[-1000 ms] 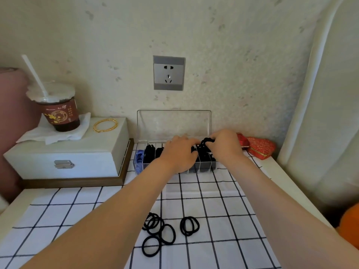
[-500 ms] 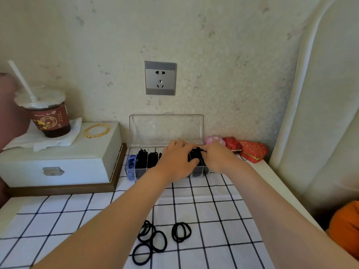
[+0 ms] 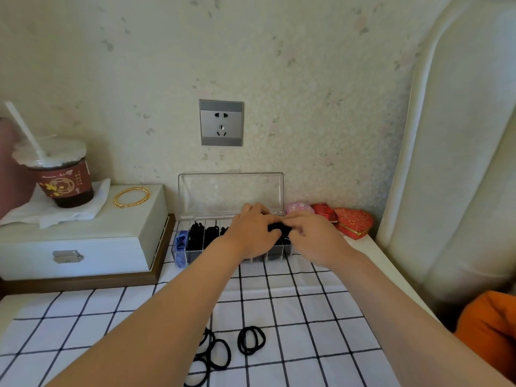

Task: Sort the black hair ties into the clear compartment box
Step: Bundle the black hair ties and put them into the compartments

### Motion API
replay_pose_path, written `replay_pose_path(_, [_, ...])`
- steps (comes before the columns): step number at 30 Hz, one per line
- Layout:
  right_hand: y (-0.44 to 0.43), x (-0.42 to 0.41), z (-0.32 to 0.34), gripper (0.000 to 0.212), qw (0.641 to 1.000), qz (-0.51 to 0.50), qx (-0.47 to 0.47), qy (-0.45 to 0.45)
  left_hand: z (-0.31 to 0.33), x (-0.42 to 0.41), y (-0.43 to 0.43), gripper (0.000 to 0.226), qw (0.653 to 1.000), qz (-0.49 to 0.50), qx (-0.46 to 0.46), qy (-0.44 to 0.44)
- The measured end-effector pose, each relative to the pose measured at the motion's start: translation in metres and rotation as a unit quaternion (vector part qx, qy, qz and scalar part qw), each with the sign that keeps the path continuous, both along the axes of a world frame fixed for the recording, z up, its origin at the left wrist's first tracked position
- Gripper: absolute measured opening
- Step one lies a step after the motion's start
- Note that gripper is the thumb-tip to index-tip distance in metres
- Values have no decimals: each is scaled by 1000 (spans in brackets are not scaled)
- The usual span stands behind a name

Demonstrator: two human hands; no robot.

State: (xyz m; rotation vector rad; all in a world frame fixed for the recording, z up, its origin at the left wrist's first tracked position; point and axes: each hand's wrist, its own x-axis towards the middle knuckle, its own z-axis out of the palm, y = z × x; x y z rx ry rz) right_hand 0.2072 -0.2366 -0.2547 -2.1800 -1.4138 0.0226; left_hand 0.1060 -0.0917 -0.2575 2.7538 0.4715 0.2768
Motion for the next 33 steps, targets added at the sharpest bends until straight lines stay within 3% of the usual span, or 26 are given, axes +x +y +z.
replay_pose_path(5, [2, -3, -8, 54, 964, -31, -60, -259, -5, -2, 7, 46, 987, 6, -141, -80])
replay_pose_path(8, [8, -8, -16, 54, 947, -22, -65, -314, -9, -11, 10, 46, 989, 13, -116, -96])
replay_pose_path(15, [16, -2, -21, 55, 946, 12, -84, -313, -8, -15, 3, 49, 999, -22, -25, -20])
replay_pose_path(21, [11, 17, -9, 29, 991, 39, -23, -122, -7, -7, 1, 46, 999, -21, 25, -1])
replay_pose_path(23, [8, 14, -7, 21, 994, 38, 37, -99, -5, -6, 0, 46, 999, -20, 29, 7])
replay_pose_path(26, [4, 15, -14, 28, 982, 7, 105, -159, -4, -5, -1, 47, 999, -21, 26, 16])
replay_pose_path(29, [1, 13, -23, 49, 980, -27, 35, -195, -6, -9, 2, 50, 1000, -23, 16, -6])
replay_pose_path(33, [4, 1, -27, 57, 970, -49, -36, -235, -14, -16, 1, 58, 999, -34, 23, -20])
